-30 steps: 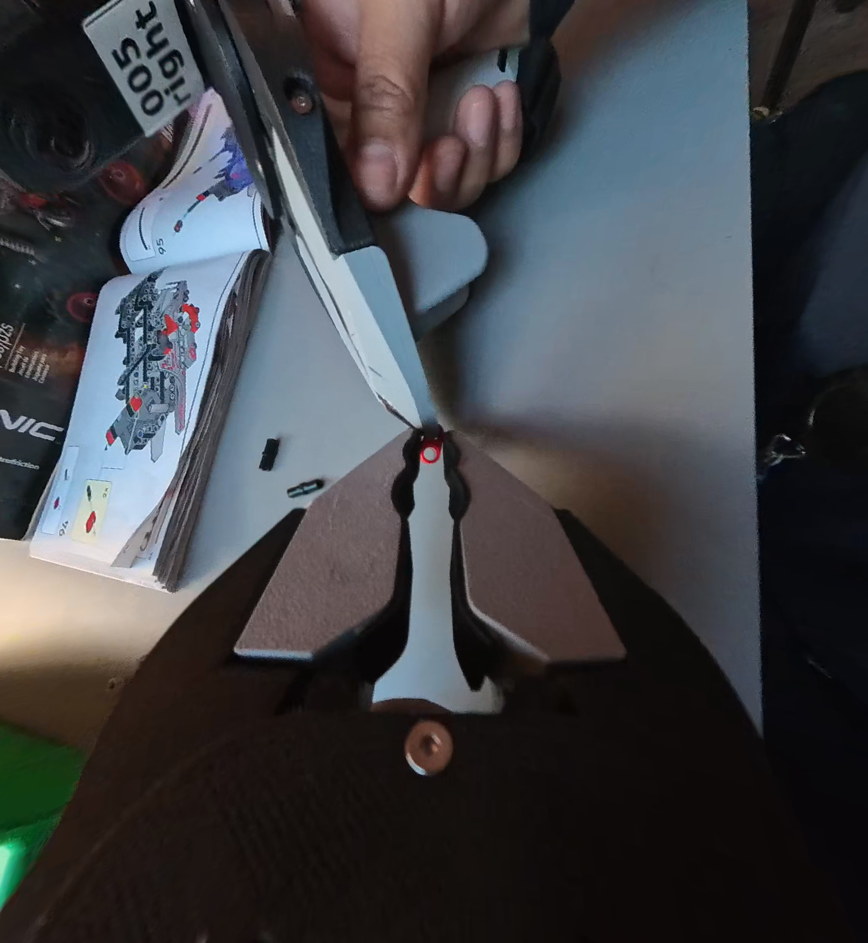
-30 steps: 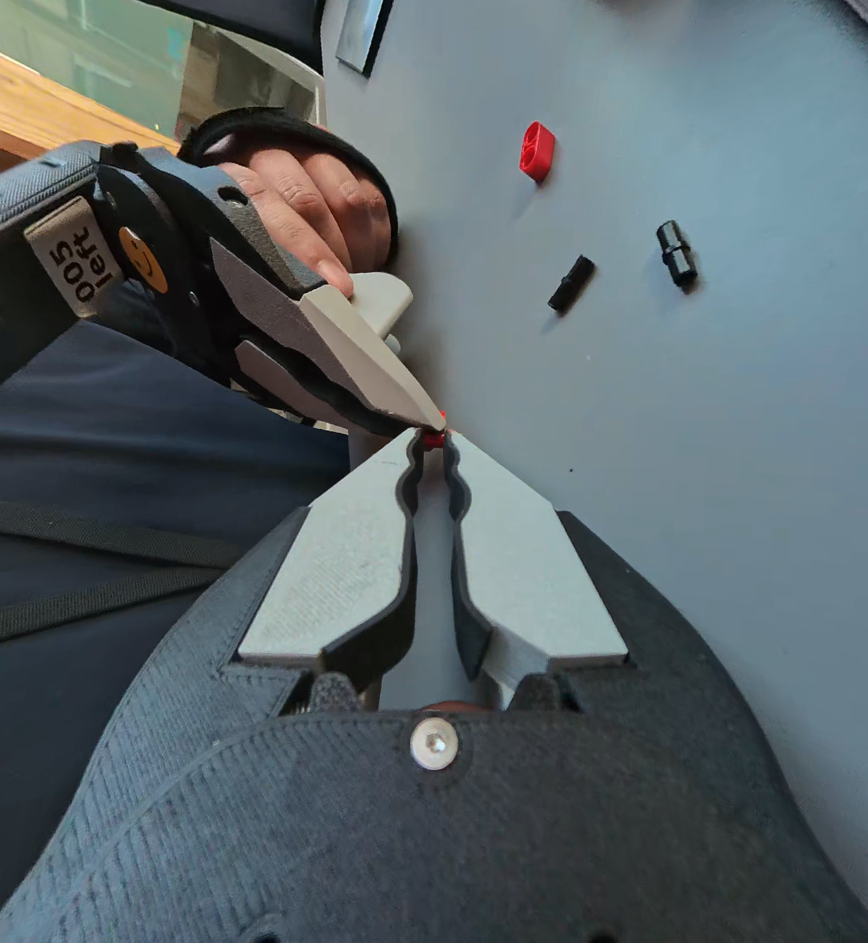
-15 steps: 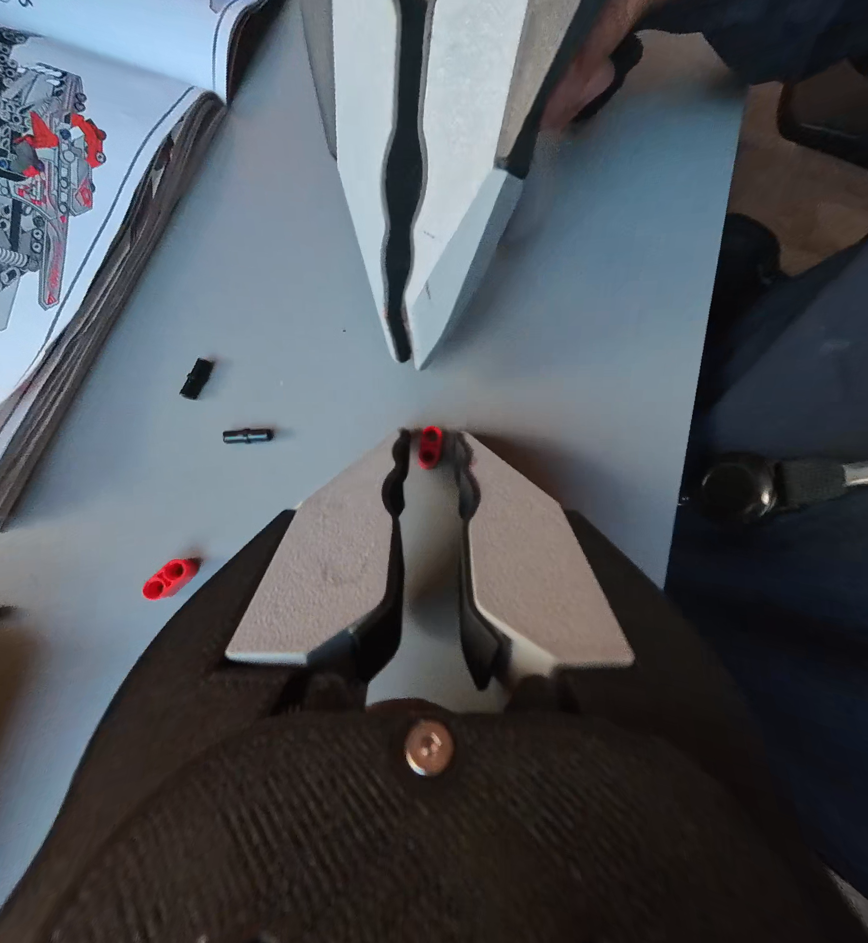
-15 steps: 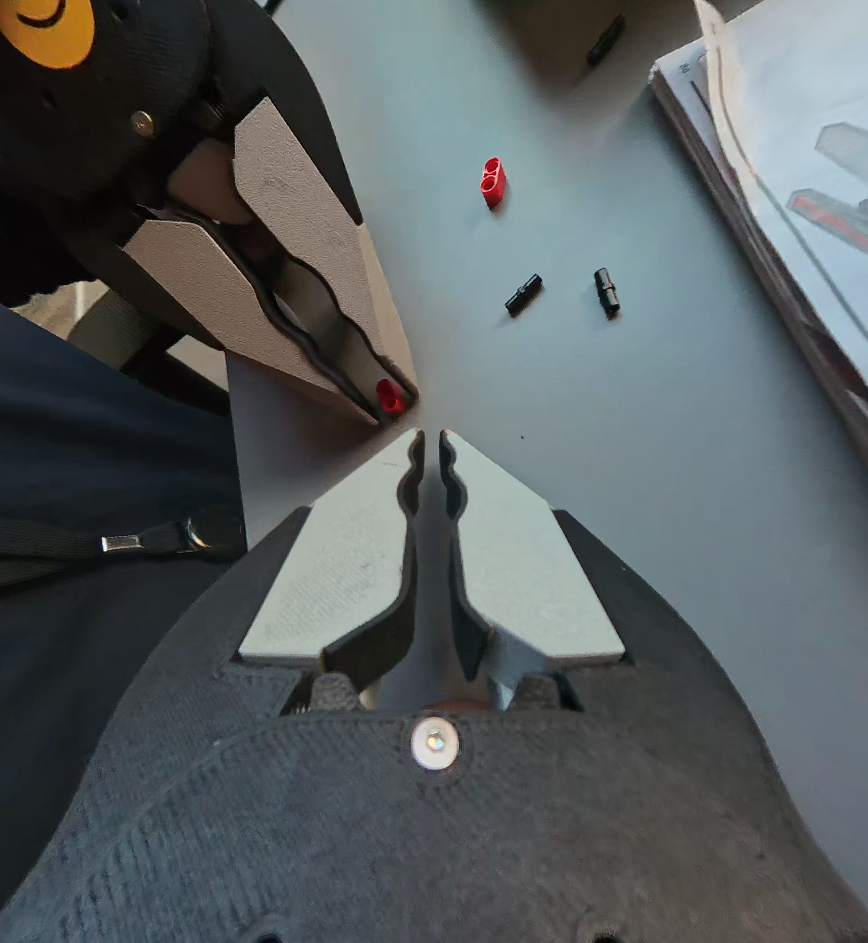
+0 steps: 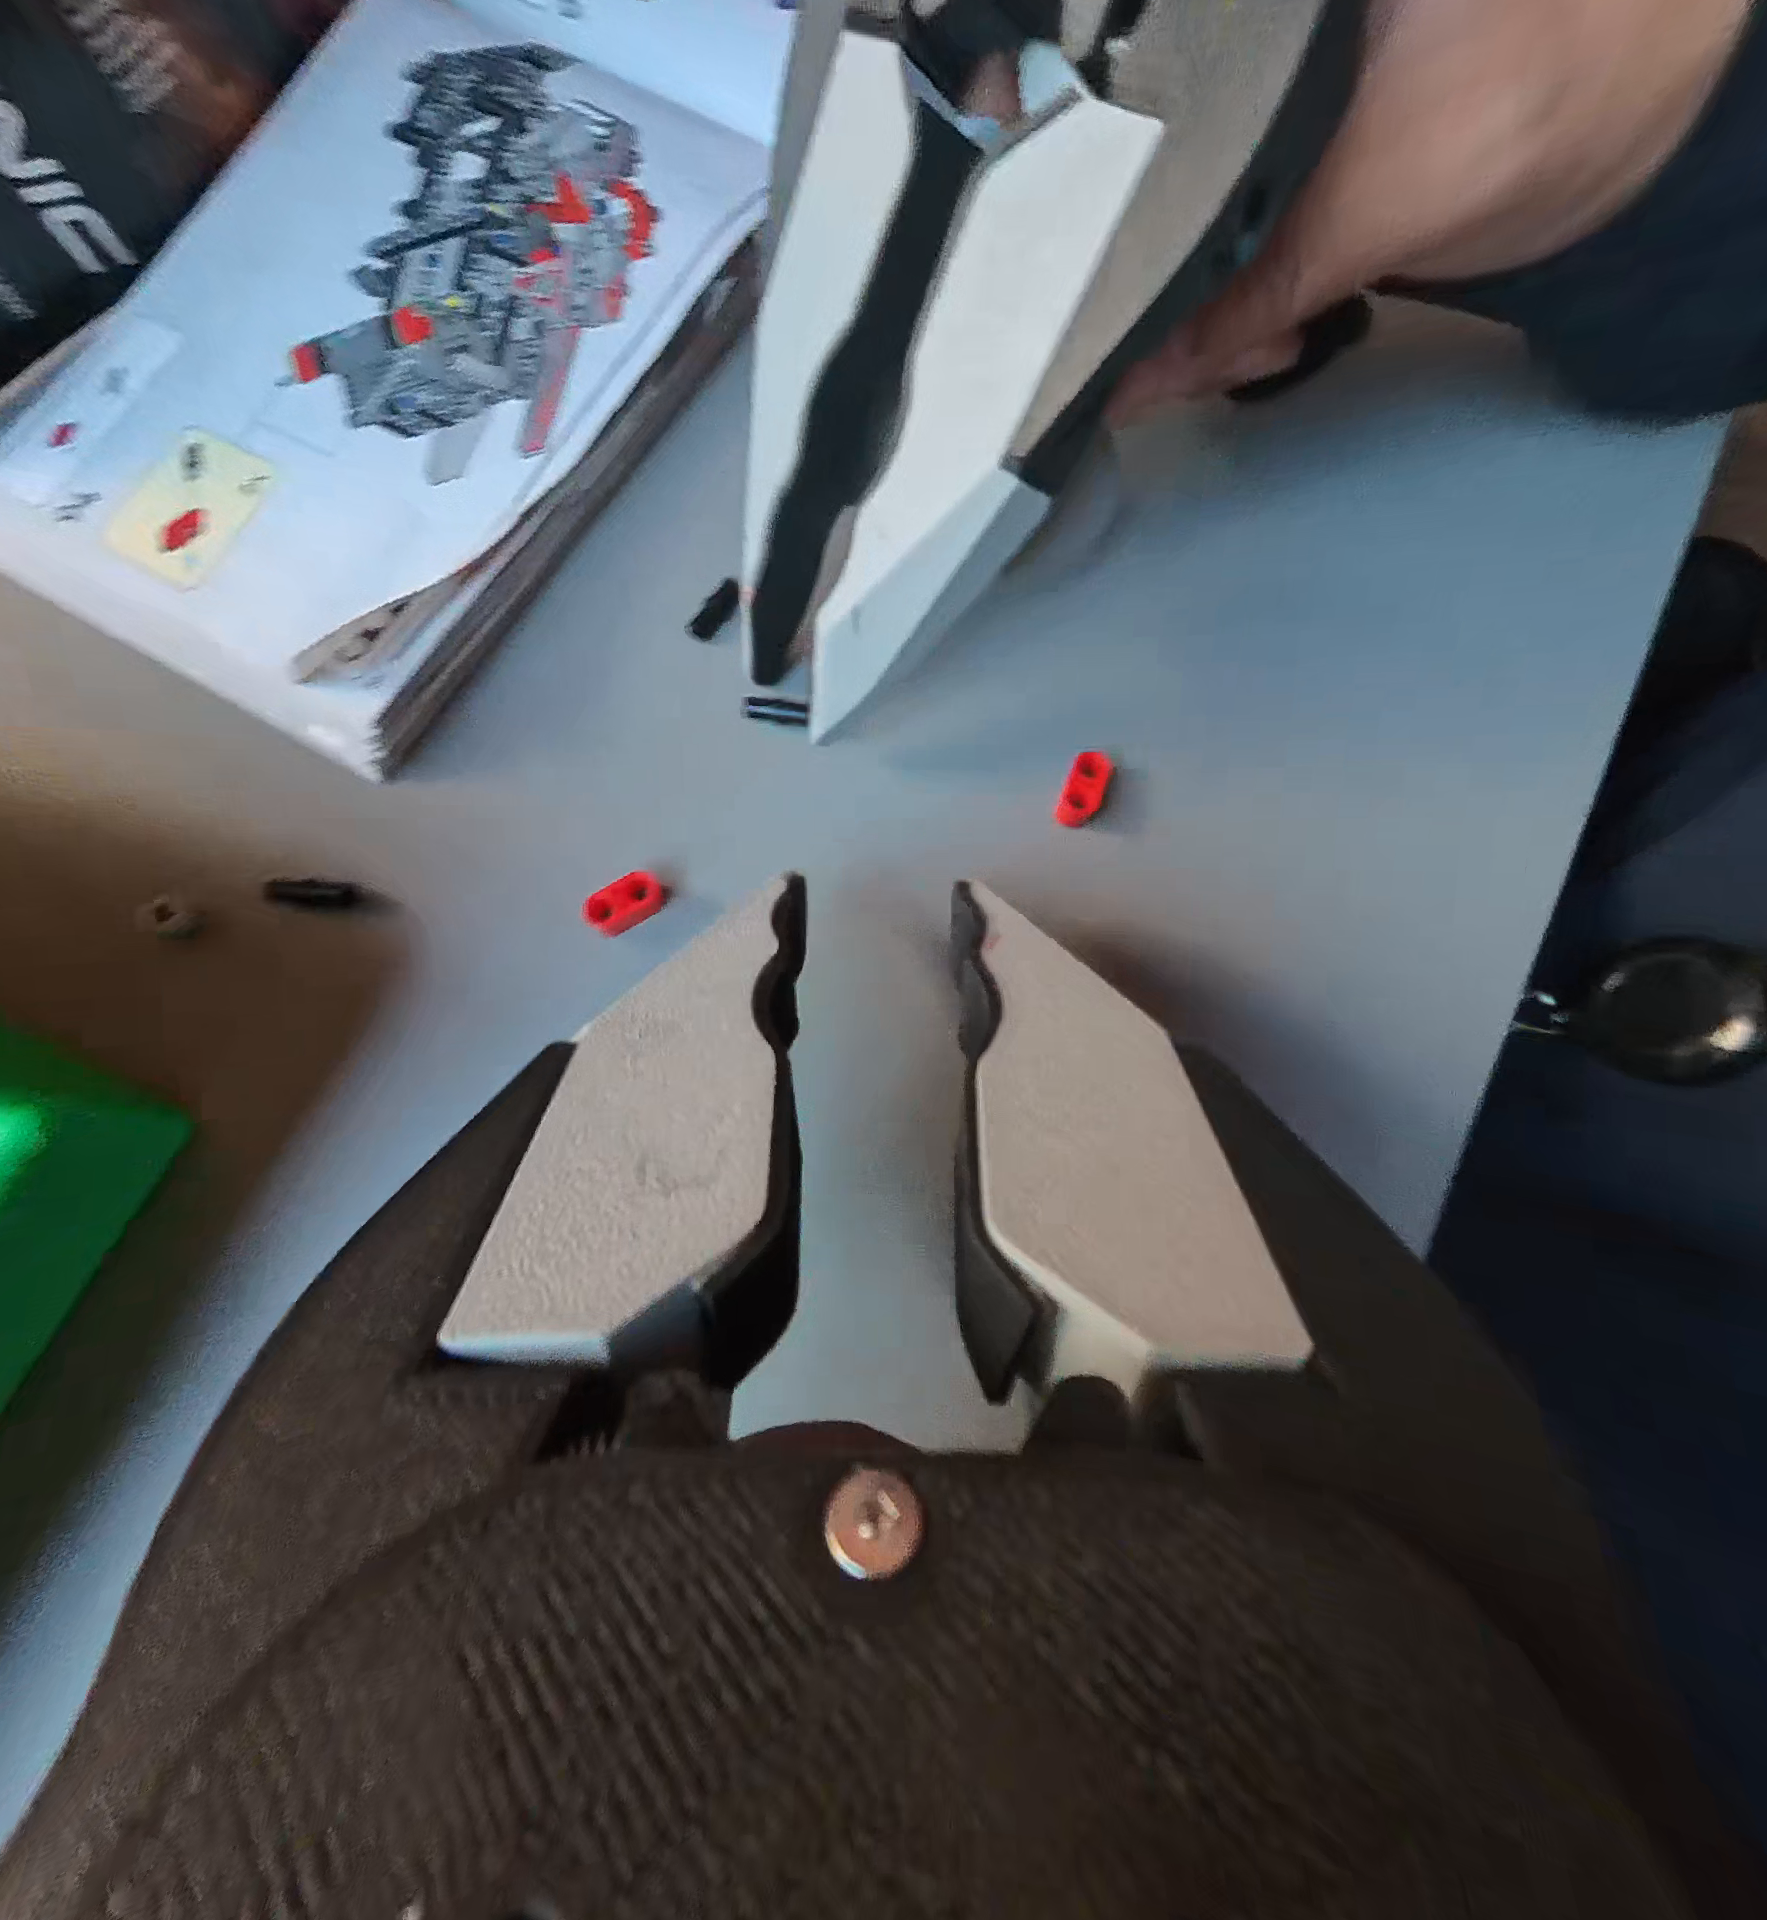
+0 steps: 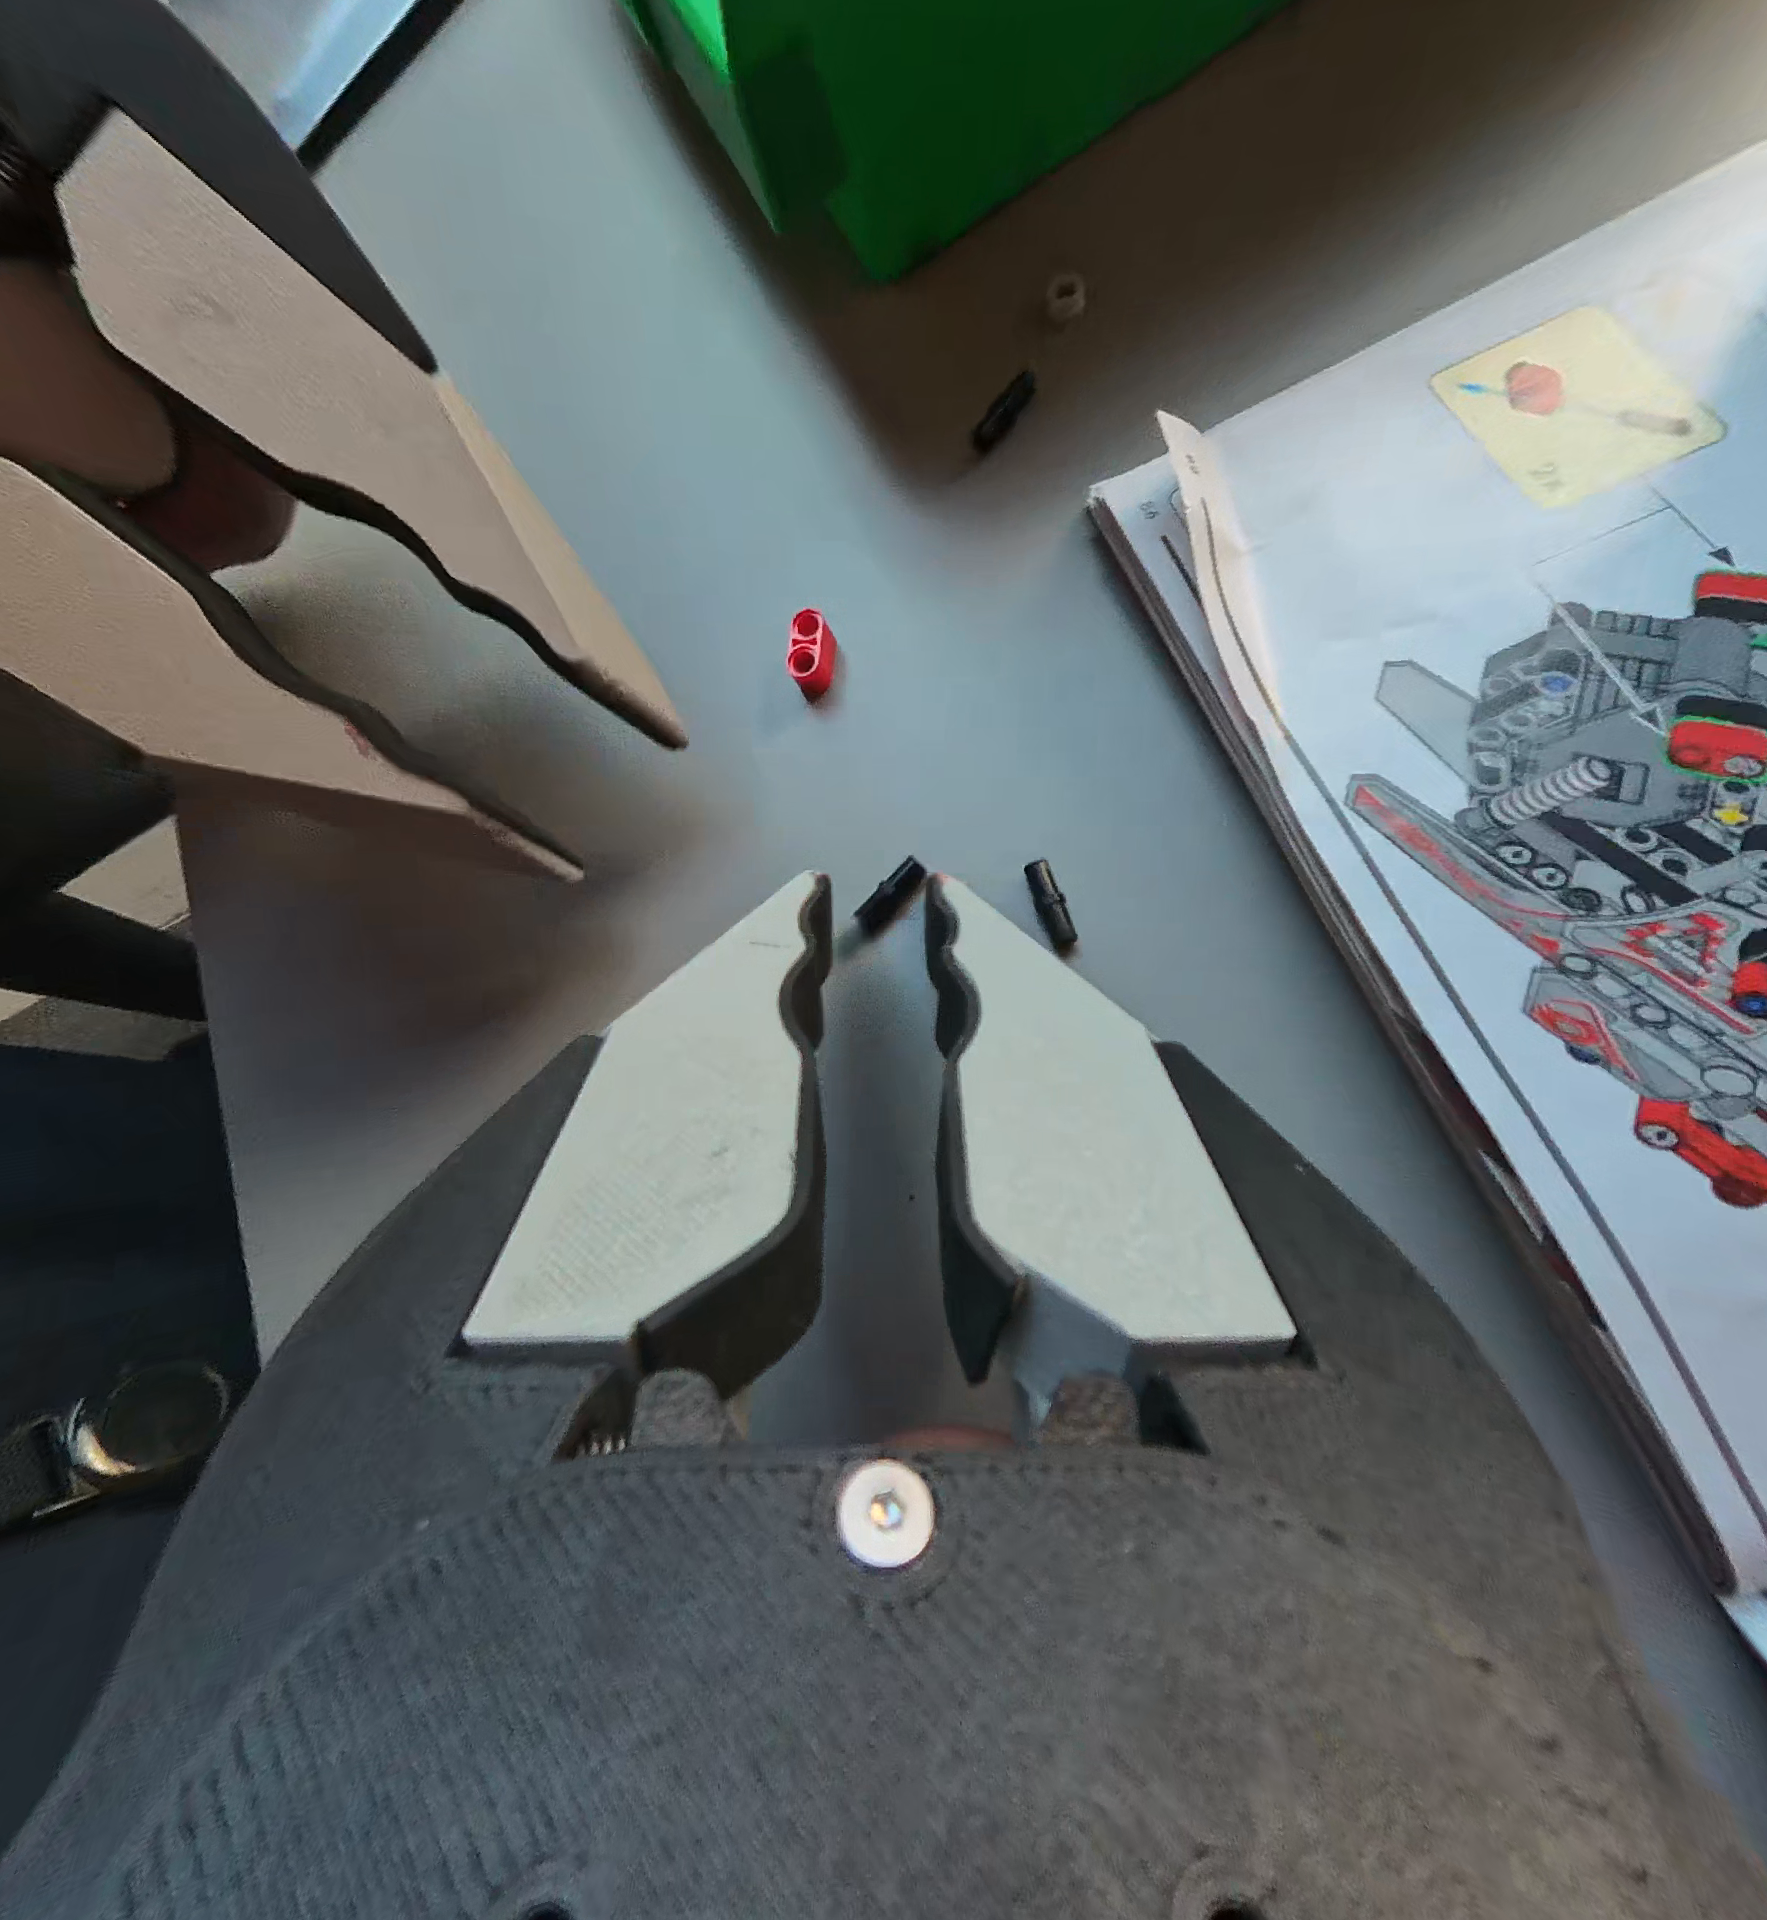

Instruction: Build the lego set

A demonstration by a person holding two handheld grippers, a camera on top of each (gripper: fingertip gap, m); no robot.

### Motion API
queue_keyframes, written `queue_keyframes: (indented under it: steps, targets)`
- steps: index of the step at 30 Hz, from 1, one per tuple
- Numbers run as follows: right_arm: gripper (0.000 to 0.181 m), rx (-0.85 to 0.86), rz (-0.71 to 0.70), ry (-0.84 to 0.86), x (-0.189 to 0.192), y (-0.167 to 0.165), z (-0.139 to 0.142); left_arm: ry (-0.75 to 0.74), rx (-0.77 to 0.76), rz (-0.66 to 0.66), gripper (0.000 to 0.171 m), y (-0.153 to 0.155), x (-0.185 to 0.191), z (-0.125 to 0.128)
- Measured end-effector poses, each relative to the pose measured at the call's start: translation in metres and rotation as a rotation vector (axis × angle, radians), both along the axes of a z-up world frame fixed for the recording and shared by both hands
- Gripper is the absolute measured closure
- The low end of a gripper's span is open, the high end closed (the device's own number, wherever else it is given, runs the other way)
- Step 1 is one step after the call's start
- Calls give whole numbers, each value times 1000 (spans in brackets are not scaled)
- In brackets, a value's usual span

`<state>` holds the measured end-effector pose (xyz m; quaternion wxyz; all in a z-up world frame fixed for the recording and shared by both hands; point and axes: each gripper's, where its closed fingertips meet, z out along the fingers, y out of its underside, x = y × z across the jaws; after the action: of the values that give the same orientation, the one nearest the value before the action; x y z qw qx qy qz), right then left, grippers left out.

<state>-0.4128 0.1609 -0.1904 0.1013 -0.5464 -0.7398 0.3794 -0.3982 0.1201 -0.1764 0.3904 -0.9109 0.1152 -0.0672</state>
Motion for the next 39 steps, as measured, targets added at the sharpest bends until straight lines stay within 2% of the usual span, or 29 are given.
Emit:
queue_keyframes:
  steps: [4,12,15,18,24,27,32,36,39]
  targets:
    - [180,56,-18,0,-2,4,-2,55,17,22,147,0,-10,1]
    - [181,79,19,81,5,6,3,127,31,-1,148,6,-15,-6]
    - [181,70,67,145,13,3,13,151,43,-63,149,11,-8,-5]
    - [181,23,109,169,22,-1,22,201,86,-132,151,23,0,3]
    - [181,-146,113,142,36,-4,35,453,155,-251,151,42,9,9]
    - [181,-188,118,124,41,-3,37,509,209,-308,154,45,22,14]
    - [181,-261,119,82,44,-5,40,597,280,-338,167,48,30,22]
    - [181,-332,107,57,46,-6,43,690,305,-358,170,46,31,23]
    - [181,-357,86,73,45,-4,44,656,296,-312,170,47,30,23]
